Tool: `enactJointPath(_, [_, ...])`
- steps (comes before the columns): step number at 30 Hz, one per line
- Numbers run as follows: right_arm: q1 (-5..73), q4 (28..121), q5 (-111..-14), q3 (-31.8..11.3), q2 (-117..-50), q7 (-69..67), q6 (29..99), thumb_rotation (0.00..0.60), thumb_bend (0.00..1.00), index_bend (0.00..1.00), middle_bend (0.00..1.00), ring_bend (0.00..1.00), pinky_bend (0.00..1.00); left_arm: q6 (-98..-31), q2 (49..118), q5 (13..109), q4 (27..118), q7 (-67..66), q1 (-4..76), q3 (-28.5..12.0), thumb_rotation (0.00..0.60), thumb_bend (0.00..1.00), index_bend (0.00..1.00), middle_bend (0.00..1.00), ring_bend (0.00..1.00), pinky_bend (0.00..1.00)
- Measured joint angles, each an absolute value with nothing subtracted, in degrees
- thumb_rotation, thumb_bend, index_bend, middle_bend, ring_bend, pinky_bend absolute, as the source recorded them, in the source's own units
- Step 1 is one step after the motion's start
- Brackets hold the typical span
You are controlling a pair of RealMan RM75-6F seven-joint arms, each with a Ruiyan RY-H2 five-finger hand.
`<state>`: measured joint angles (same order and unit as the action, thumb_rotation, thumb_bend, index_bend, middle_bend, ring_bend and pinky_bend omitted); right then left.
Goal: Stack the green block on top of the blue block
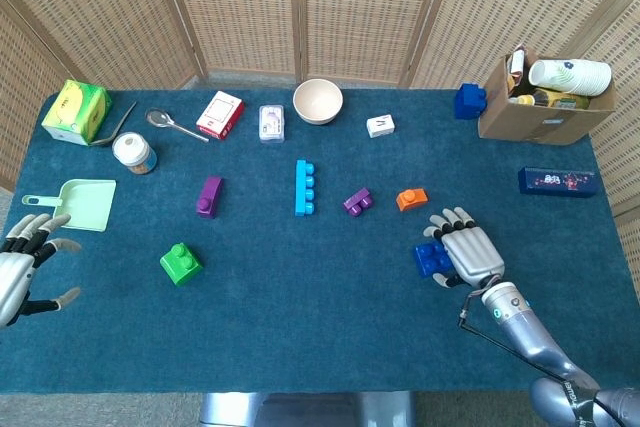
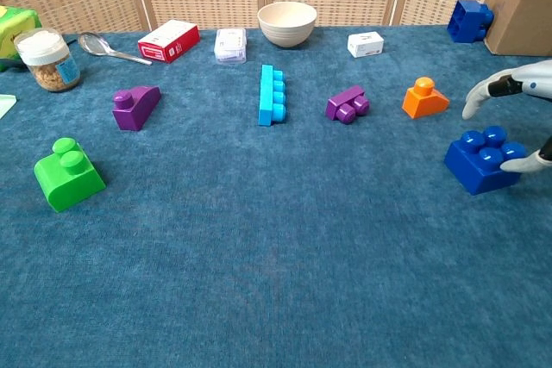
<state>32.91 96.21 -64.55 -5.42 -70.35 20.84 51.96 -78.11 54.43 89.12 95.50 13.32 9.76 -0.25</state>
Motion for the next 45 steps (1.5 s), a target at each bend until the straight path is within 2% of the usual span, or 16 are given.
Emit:
enactJointPath(33, [34.94,88.92,-64.26,-3.26,-73.34,18.19,48.47,0.482,0.23,0.24,0.13,0.0,0.0,-78.68,54.28,89.22,96.13,12.92,9.73,0.15,0.6,0.26,0.35,0.13,0.07,0.0])
enactJointPath(39, [35.64,87.61,-63.4,-3.26,-74.07,17.47,46.89,0.497,0.24,0.35,0.13,0.0,0.0,-79.15,54.18,89.28,95.97,13.2,9.48,0.2,0.6,0.26,0.35,0.13,0.07,0.0])
enactJointPath(43, [36.26,86.71,-62.47,-3.58,-74.95,16.83,46.02,0.577,0.23,0.43,0.14,0.0,0.0,-79.42,54.17,89.29,95.64,13.52,9.33,0.23,0.6,0.26,0.35,0.13,0.07,0.0])
enactJointPath(45, [36.55,86.43,-62.16,-3.77,-75.36,16.75,45.84,0.597,0.23,0.45,0.14,0.0,0.0,-79.57,54.15,89.25,95.44,13.63,9.22,0.25,0.6,0.26,0.35,0.13,0.07,0.0])
